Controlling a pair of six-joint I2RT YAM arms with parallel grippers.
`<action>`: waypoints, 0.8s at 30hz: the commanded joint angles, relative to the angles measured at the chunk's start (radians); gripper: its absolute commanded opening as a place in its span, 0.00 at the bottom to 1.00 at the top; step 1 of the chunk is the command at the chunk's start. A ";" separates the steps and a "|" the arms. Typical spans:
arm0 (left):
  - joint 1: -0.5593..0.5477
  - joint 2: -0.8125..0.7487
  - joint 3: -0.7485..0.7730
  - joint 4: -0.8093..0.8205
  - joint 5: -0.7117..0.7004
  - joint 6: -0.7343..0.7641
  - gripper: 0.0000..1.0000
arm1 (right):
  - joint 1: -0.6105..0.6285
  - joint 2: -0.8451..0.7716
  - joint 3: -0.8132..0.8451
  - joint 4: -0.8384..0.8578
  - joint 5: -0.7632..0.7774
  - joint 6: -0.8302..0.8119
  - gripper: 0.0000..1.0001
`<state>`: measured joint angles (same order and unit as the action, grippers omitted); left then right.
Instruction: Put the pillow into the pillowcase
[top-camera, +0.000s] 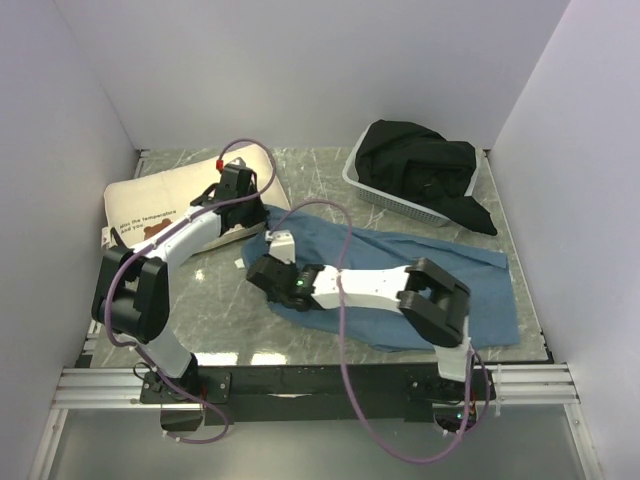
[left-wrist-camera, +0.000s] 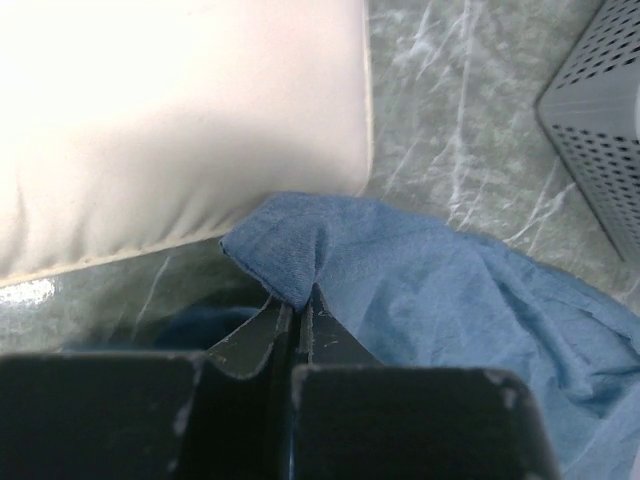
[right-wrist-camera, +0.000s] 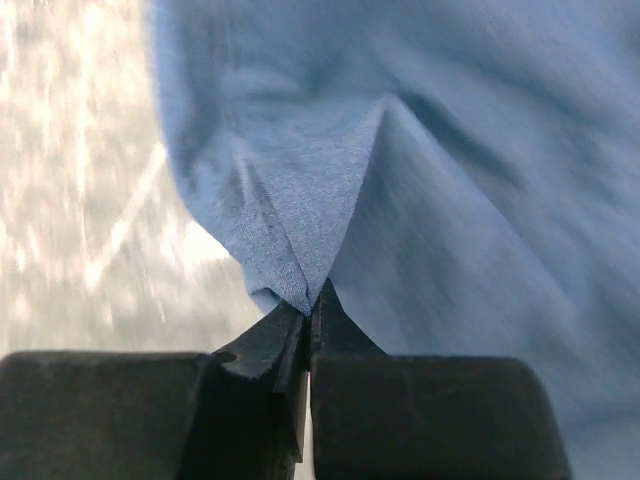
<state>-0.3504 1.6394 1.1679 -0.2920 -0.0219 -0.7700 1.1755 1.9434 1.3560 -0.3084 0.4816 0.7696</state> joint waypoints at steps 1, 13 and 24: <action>0.001 0.013 0.136 -0.032 -0.036 0.047 0.01 | 0.015 -0.242 -0.130 0.000 -0.092 -0.023 0.00; 0.016 0.209 0.478 -0.213 -0.118 0.129 0.01 | 0.226 -0.590 -0.666 0.136 -0.299 0.069 0.00; -0.039 0.160 0.155 -0.007 0.013 0.092 0.17 | 0.231 -0.412 -0.630 0.158 -0.291 0.056 0.26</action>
<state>-0.3946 1.8687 1.4067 -0.5953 0.0467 -0.6731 1.3697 1.5105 0.6834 -0.0479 0.2943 0.8364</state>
